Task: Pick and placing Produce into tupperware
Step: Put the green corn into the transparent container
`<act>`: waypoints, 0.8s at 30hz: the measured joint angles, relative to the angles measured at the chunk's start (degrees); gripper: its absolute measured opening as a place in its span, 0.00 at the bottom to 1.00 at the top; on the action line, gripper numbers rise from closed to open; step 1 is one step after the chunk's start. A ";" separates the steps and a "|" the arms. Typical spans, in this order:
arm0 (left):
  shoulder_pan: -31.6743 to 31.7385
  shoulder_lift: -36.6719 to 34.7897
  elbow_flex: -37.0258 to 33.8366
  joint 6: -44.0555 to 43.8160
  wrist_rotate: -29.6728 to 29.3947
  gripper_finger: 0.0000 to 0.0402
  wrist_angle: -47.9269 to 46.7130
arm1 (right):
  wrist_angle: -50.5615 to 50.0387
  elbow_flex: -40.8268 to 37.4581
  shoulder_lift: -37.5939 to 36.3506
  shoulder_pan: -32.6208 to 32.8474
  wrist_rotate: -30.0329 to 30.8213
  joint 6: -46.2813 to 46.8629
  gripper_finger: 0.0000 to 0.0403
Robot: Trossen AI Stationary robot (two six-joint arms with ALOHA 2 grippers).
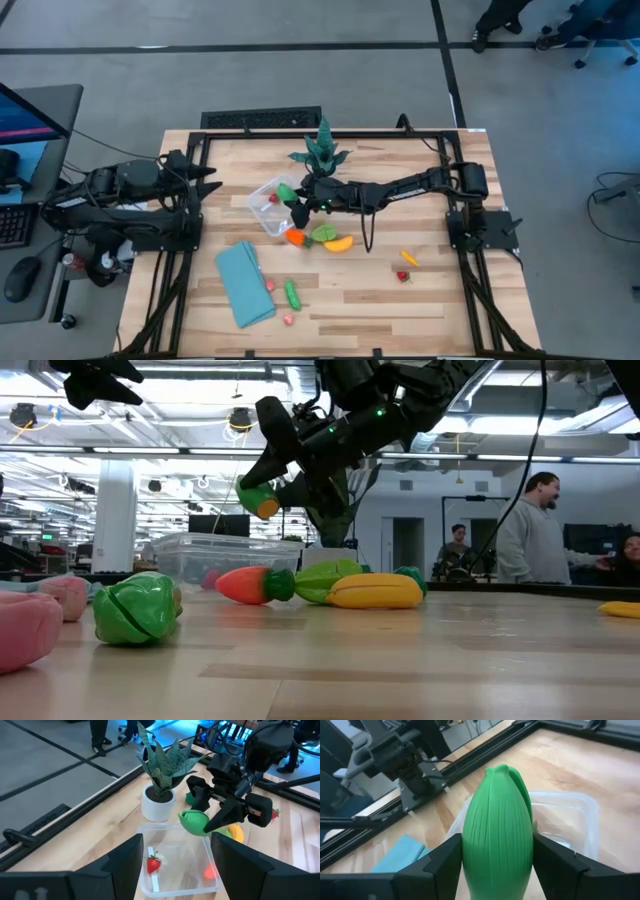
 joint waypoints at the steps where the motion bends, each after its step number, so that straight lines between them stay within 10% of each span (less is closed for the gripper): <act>1: 0.02 0.00 0.00 0.00 -0.01 0.56 0.02 | 0.05 0.00 0.00 0.00 0.14 -0.27 0.53; 24: 0.02 0.00 0.00 -1.07 -0.39 0.56 0.34 | -3.96 5.57 4.72 2.12 4.70 -3.29 0.53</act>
